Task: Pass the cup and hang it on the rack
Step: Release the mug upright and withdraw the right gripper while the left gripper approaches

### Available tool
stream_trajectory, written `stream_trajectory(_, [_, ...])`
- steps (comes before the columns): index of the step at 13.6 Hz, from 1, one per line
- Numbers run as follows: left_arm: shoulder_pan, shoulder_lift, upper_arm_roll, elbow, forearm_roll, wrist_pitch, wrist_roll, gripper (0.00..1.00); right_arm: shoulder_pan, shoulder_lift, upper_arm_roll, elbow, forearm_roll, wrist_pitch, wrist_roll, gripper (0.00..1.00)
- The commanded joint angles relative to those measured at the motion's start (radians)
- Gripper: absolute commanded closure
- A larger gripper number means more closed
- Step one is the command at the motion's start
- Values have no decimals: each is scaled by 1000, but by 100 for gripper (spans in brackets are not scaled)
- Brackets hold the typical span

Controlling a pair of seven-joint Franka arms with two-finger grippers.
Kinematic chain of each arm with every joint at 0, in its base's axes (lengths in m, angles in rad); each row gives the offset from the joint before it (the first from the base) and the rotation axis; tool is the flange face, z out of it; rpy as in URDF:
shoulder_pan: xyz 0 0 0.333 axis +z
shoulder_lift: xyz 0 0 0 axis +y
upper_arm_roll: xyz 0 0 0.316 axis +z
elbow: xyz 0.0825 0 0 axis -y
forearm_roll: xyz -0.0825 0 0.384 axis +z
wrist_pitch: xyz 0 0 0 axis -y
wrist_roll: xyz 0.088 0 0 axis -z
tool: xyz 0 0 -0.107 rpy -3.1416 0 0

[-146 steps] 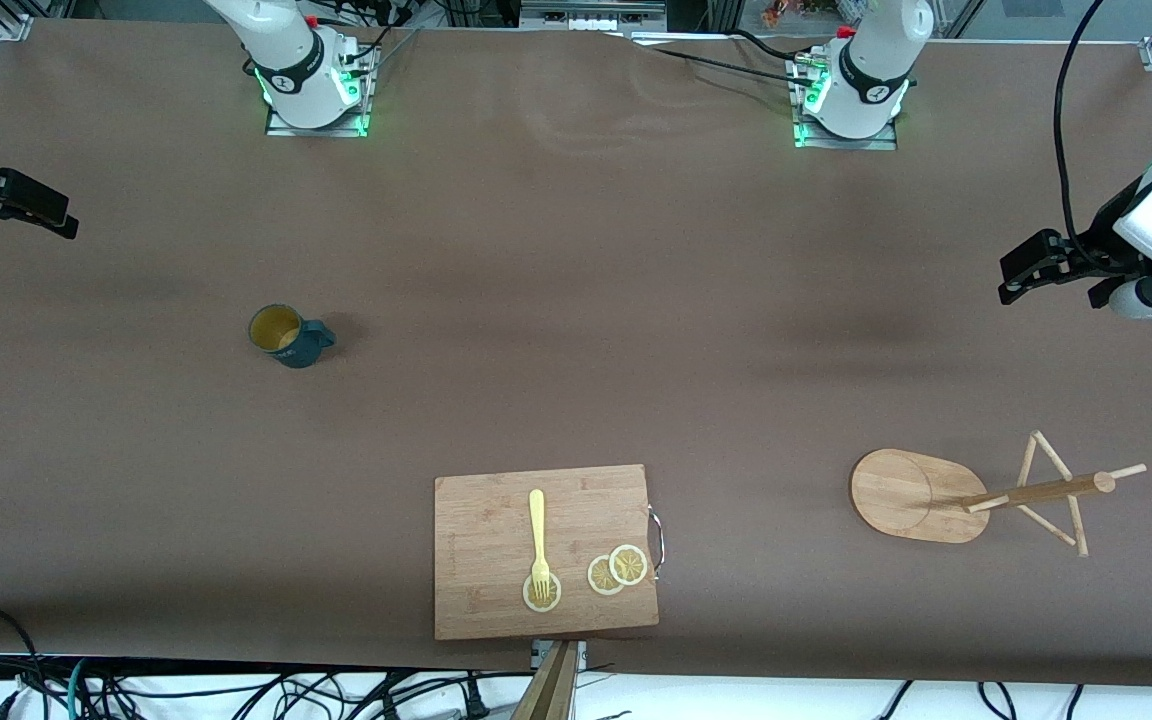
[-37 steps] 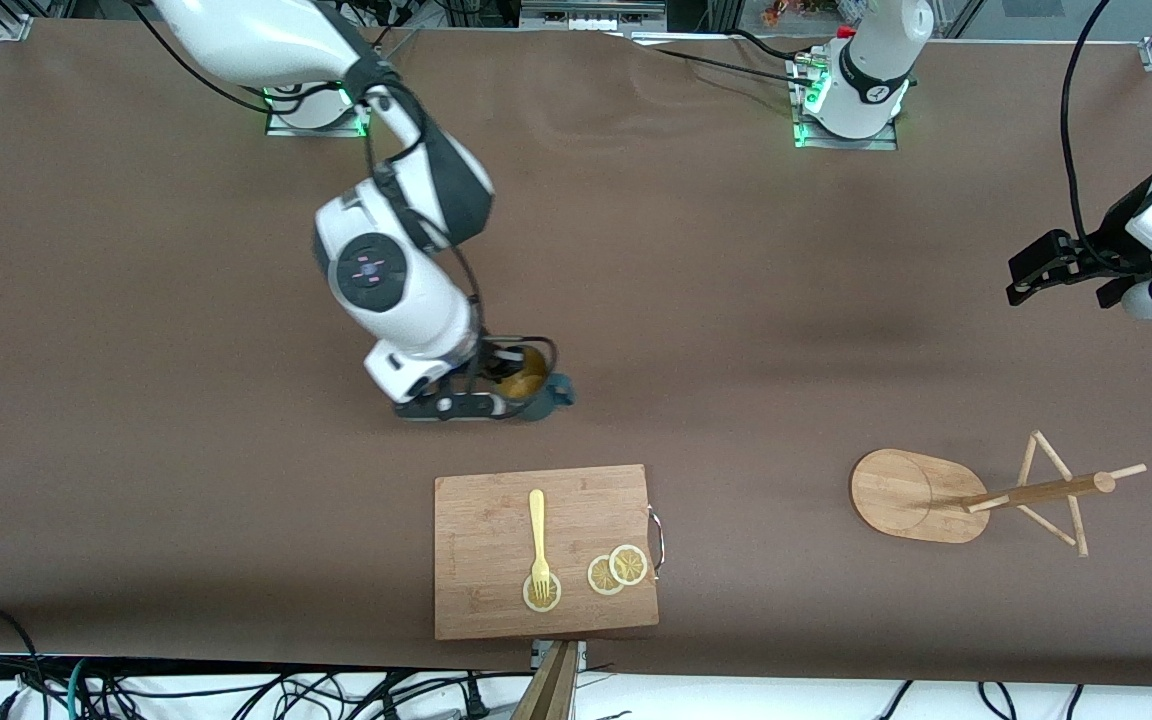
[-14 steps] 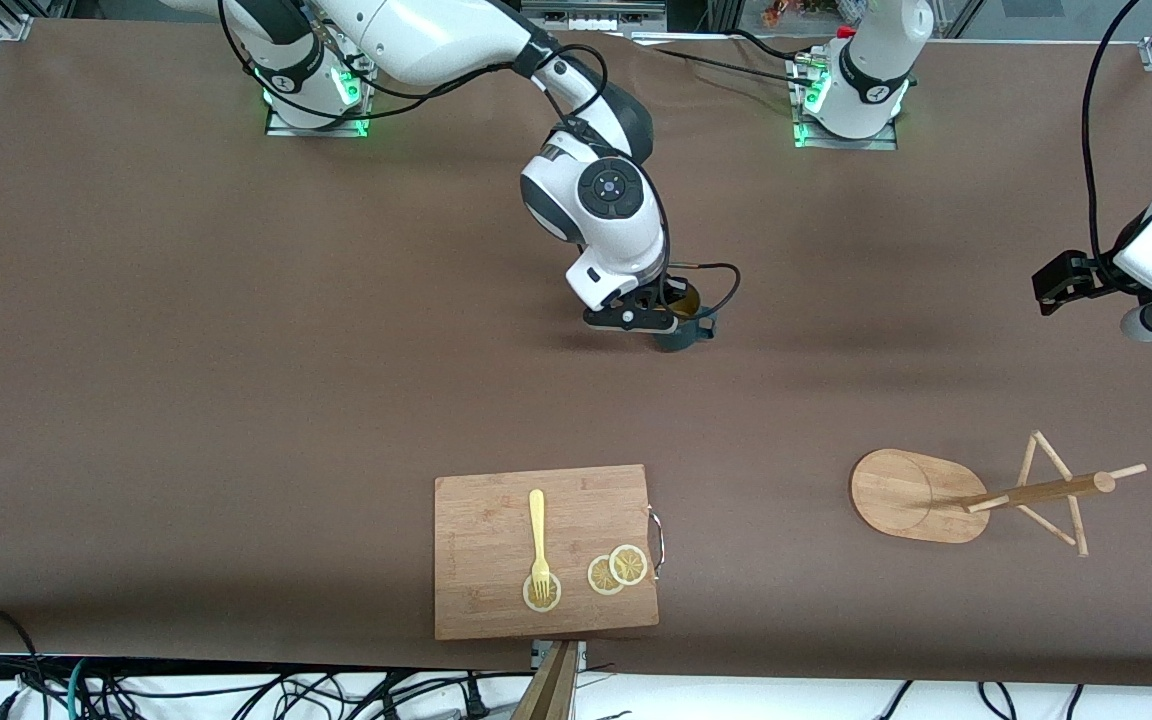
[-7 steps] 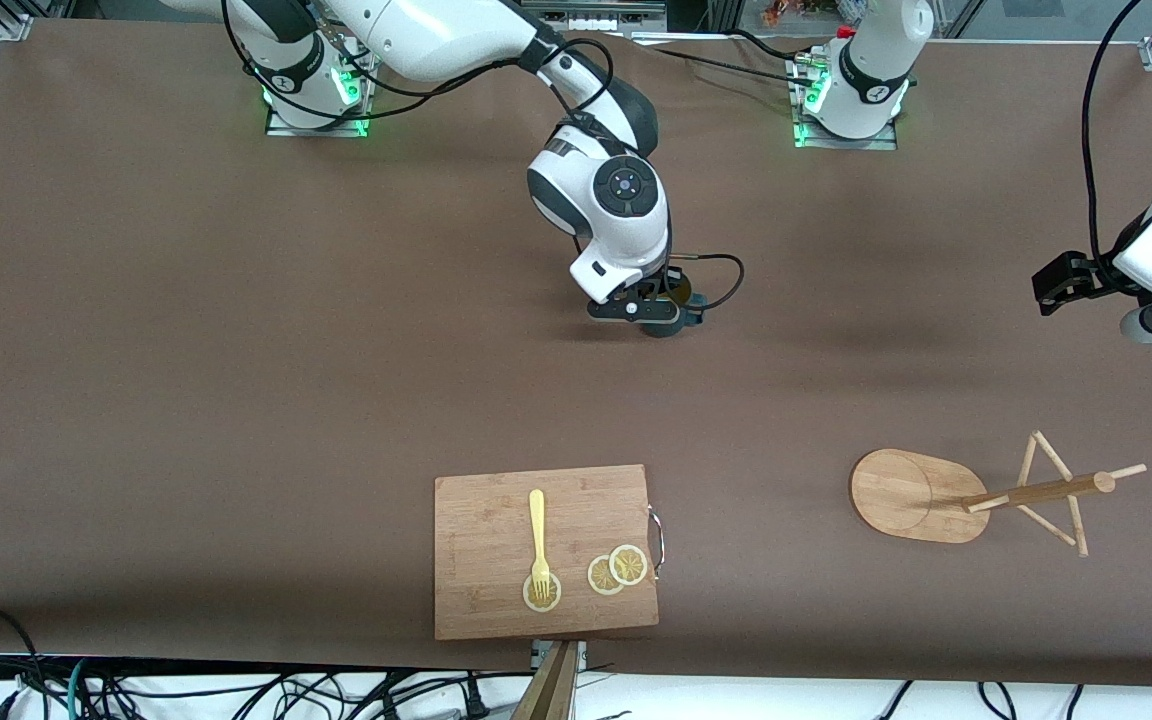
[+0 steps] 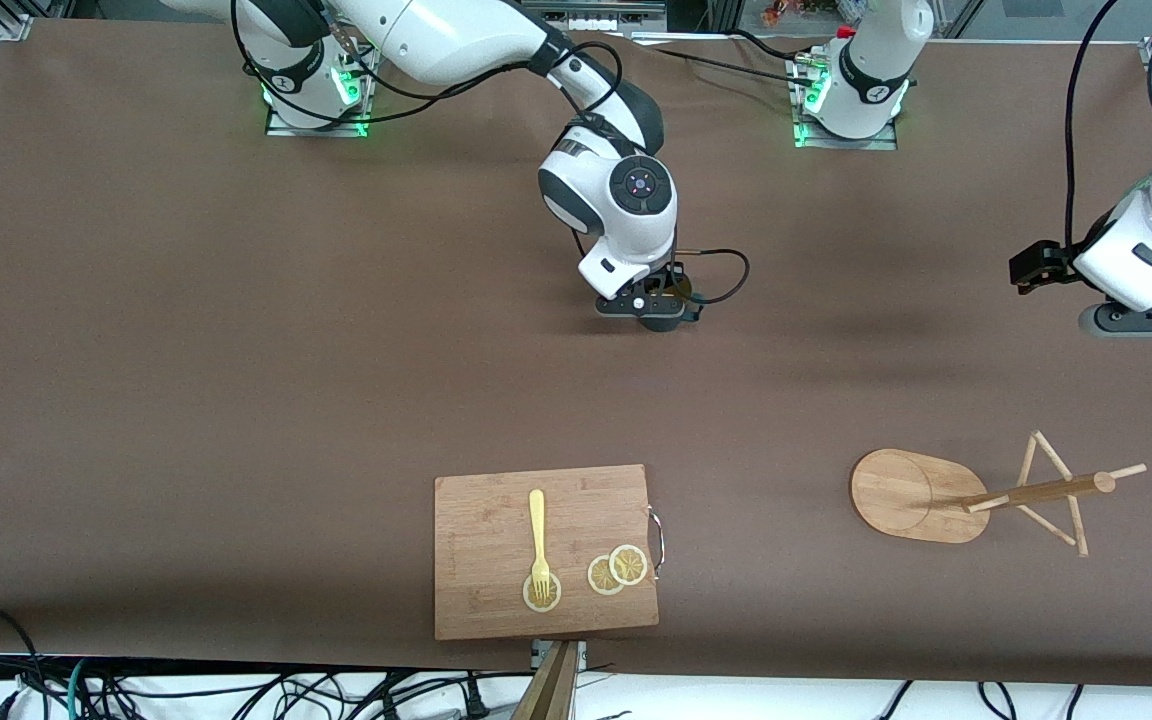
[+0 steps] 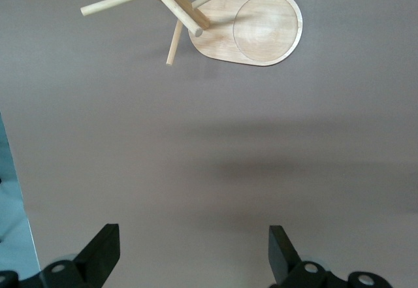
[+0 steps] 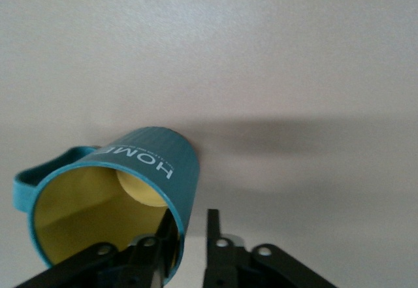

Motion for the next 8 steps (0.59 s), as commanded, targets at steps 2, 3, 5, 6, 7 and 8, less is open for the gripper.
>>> stream_trajectory(2, [-4, -37, -33, -77, 11, 28, 19, 0, -10, -1, -4, 151, -10, -184, -14, 0])
stream_trajectory(3, [-7, -38, -35, -95, 11, 35, 18, 0, -22, -8, -1, 176, -10, -230, -28, 0])
stream_trajectory(5, [-30, -41, -38, -125, 11, 49, 19, 0, -50, -56, 0, 179, -4, -281, -71, 0])
stream_trajectory(6, [-30, -62, -64, -176, 9, 84, 19, 0, -61, -79, -3, 179, -5, -313, -94, 0])
stream_trajectory(7, [-26, -109, -94, -255, 6, 130, 19, 0, -82, -110, -7, 179, -5, -341, -129, 0])
stream_trajectory(8, [-21, -151, -108, -342, 6, 190, 19, 0, -117, -139, -6, 179, -5, -379, -187, 0])
